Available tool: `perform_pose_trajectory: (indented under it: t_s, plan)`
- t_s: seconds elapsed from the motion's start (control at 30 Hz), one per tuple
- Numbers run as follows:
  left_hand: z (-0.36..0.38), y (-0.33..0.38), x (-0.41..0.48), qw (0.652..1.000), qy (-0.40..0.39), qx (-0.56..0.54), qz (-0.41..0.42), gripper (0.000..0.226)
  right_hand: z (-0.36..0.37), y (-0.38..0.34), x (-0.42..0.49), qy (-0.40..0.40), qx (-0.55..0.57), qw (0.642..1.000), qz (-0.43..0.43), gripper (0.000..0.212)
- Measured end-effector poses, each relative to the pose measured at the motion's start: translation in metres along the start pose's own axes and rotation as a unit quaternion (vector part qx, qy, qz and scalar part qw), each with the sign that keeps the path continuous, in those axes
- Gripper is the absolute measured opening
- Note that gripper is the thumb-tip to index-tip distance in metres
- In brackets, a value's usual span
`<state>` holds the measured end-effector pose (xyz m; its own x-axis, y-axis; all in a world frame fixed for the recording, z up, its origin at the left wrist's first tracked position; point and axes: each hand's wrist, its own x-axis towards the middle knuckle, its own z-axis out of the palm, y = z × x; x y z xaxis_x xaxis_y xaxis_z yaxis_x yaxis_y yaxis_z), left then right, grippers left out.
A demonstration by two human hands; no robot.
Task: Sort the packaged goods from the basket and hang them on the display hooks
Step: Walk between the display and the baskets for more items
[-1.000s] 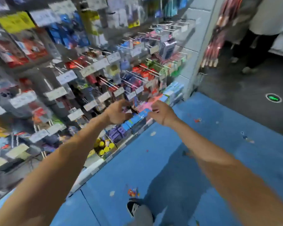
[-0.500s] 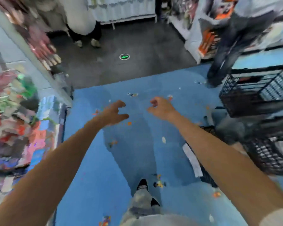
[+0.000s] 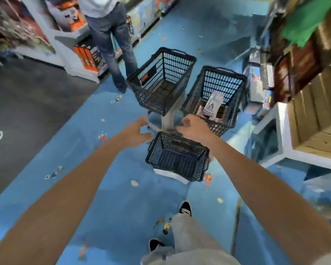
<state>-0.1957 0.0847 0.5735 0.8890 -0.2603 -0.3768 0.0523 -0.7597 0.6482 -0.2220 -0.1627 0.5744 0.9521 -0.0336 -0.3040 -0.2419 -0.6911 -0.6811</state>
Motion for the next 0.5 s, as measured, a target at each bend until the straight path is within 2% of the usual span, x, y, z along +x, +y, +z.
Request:
perform_pose_trajectory:
  t_s: [0.07, 0.13, 0.23, 0.33, 0.5]
  plan:
    - [0.007, 0.025, 0.029, 0.999, -0.015, 0.018, 0.024, 0.053, -0.017, 0.025, 0.006, 0.016, 0.02, 0.999, 0.022, 0.037]
    - [0.024, 0.06, 0.068, 0.994, -0.065, 0.063, 0.057, 0.051, -0.043, 0.058, 0.017, 0.057, 0.038, 0.996, 0.057, 0.03]
    - [0.047, 0.112, 0.121, 0.986, -0.122, 0.08, 0.078, 0.047, -0.082, 0.092, 0.038, 0.106, 0.097, 0.982, 0.121, 0.03]
    - [0.063, 0.152, 0.17, 0.981, -0.142, 0.098, 0.092, 0.063, -0.115, 0.12, 0.068, 0.154, 0.166, 0.963, 0.149, 0.03]
    - [0.069, 0.209, 0.244, 0.979, -0.157, 0.106, 0.077, 0.072, -0.166, 0.144, 0.126, 0.159, 0.198, 0.95, 0.183, 0.032]
